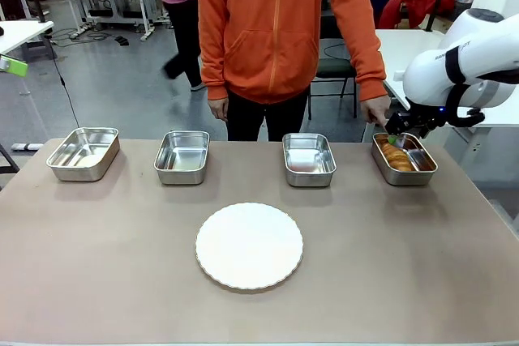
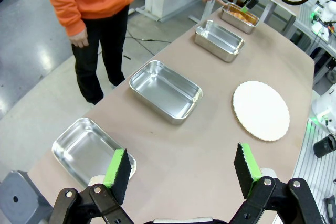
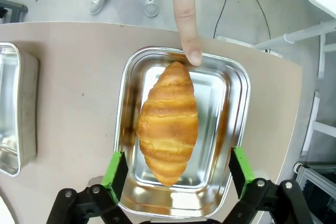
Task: Place the bread in the container.
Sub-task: Place the Butter Roll into the Airtight Container indicated by the human.
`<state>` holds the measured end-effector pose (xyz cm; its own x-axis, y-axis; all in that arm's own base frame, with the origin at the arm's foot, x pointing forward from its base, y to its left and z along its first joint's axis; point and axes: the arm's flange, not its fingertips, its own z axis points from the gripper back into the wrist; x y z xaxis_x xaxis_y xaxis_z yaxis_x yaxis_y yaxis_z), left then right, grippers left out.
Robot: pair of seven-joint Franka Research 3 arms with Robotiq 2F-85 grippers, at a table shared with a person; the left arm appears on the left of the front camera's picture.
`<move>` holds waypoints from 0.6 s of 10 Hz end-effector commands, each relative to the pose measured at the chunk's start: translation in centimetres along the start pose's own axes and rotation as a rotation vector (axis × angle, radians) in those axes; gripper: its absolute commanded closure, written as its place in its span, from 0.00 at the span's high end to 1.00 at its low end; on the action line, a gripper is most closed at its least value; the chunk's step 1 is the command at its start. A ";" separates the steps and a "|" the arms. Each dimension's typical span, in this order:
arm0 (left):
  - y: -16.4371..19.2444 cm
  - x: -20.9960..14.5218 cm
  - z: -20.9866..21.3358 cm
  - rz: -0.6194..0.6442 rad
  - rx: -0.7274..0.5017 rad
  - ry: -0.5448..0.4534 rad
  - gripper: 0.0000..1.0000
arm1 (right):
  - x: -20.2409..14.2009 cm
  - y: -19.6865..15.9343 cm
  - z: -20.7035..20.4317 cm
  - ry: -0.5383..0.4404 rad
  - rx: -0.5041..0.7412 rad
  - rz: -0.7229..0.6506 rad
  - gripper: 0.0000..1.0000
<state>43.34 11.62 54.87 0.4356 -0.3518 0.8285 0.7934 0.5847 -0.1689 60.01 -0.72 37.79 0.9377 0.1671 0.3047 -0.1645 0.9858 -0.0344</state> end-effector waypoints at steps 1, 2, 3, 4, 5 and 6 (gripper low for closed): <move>-0.1 0.1 -0.1 -0.007 -0.009 -0.012 1.00 | 0.0 -0.1 0.1 -0.005 -0.002 0.009 1.00; -0.1 0.1 -0.1 -0.007 -0.009 -0.012 1.00 | 0.0 -0.1 0.1 -0.005 -0.002 0.009 1.00; -0.1 0.1 -0.1 -0.007 -0.009 -0.012 1.00 | 0.0 -0.1 0.1 -0.005 -0.002 0.009 1.00; -0.1 0.1 -0.1 -0.007 -0.009 -0.012 1.00 | 0.0 -0.1 0.1 -0.005 -0.002 0.009 1.00; -0.1 0.1 -0.1 -0.007 -0.009 -0.012 1.00 | 0.0 -0.1 0.1 -0.005 -0.002 0.009 1.00; -0.1 0.1 -0.1 -0.007 -0.009 -0.012 1.00 | 0.0 -0.1 0.1 -0.005 -0.002 0.009 1.00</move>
<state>43.34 11.62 54.87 0.4356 -0.3518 0.8285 0.7935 0.5847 -0.1689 60.01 -0.72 37.79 0.9377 0.1671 0.3047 -0.1645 0.9858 -0.0344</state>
